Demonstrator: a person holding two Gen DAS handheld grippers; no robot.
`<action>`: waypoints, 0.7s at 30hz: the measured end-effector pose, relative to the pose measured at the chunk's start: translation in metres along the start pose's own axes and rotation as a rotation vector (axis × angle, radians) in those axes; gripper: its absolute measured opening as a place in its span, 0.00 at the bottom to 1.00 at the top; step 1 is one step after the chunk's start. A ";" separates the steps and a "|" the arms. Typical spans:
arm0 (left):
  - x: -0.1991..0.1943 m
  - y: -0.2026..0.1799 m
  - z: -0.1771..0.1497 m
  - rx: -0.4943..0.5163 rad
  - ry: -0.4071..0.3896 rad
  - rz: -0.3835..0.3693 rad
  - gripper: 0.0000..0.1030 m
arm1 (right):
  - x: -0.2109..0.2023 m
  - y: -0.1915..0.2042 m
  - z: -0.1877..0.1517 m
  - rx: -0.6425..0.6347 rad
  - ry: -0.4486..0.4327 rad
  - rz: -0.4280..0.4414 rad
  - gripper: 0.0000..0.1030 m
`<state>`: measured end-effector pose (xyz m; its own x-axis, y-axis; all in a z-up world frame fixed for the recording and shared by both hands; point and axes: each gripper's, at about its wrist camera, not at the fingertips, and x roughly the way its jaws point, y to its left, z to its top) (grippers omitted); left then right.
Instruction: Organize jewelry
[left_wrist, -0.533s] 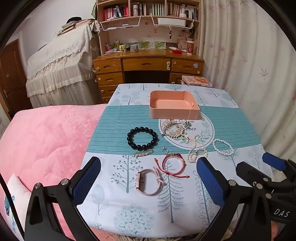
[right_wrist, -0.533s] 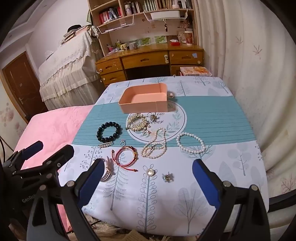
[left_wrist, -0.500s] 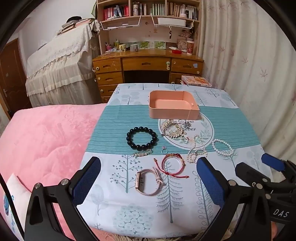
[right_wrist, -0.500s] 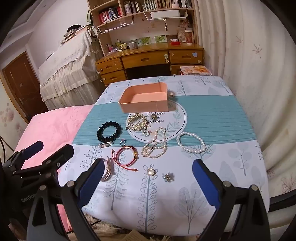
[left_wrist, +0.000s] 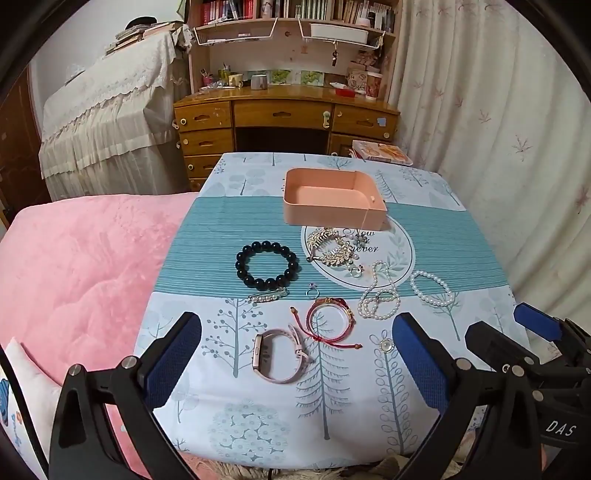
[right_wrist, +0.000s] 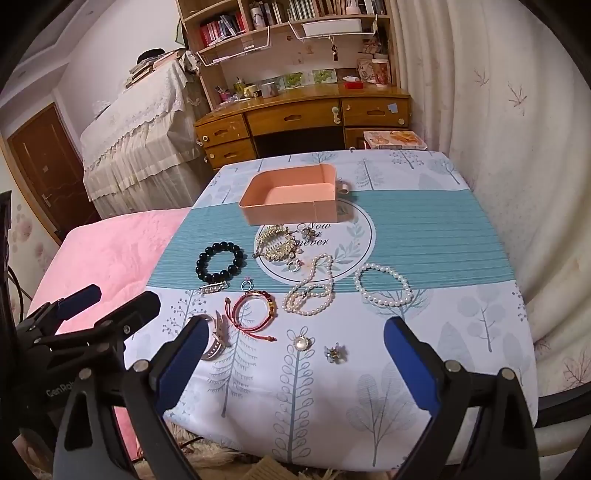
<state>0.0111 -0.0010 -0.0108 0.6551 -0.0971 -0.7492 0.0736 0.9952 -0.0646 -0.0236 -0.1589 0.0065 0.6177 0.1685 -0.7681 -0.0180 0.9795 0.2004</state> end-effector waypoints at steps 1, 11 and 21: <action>0.000 -0.001 0.000 0.001 -0.002 0.000 0.99 | -0.001 -0.002 0.000 0.000 -0.002 0.004 0.94; -0.004 -0.004 -0.005 0.012 0.011 0.011 0.99 | -0.005 -0.004 -0.005 0.012 0.013 0.015 0.94; -0.005 -0.004 -0.008 0.011 0.011 0.015 0.99 | -0.005 -0.005 -0.009 0.013 0.016 0.015 0.94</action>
<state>0.0009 -0.0044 -0.0121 0.6480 -0.0822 -0.7572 0.0720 0.9963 -0.0465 -0.0335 -0.1642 0.0043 0.6044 0.1847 -0.7749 -0.0167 0.9755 0.2195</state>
